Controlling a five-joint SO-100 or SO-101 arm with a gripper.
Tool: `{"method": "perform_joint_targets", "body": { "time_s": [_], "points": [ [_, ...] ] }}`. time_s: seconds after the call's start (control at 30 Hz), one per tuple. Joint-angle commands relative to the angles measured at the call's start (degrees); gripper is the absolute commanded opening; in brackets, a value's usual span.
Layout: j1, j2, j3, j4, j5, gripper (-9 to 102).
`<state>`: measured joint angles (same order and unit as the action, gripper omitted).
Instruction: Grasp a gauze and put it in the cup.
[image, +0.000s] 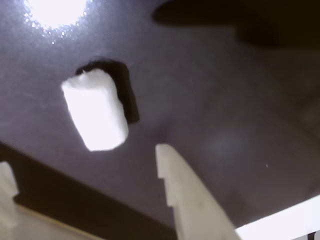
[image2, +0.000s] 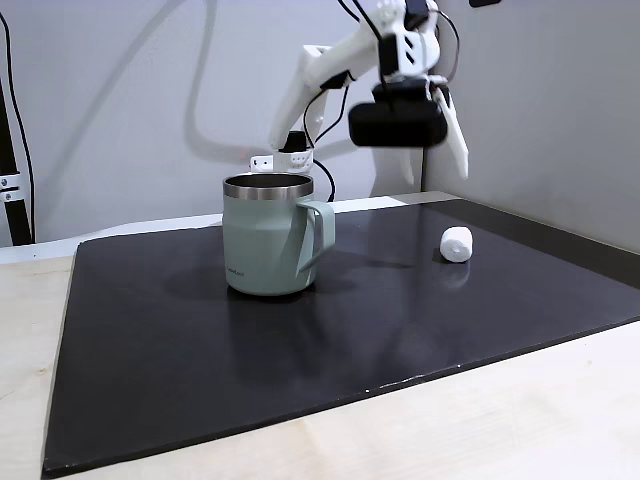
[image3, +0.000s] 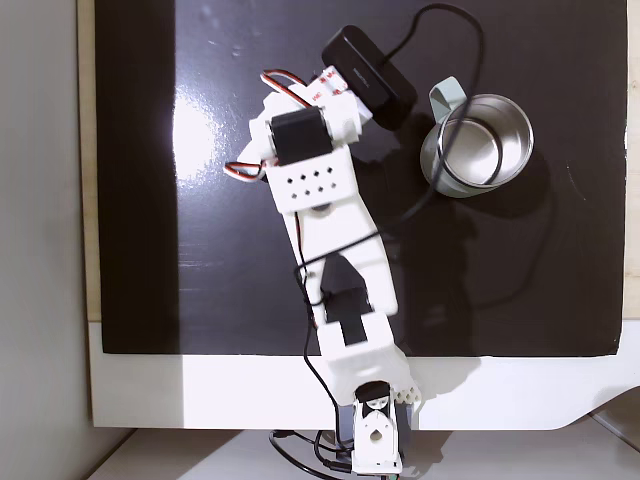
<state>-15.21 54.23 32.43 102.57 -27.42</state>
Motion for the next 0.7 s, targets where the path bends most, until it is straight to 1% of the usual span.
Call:
{"method": "perform_joint_targets", "body": {
  "time_s": [0.0, 0.3, 0.67],
  "points": [
    [-1.76, -3.08, -5.01, 0.44, -0.88, 31],
    [-5.01, -15.29, -11.95, 0.44, -0.79, 31],
    [-9.40, -23.55, -17.84, 0.44, -0.35, 31]
  ]
}}
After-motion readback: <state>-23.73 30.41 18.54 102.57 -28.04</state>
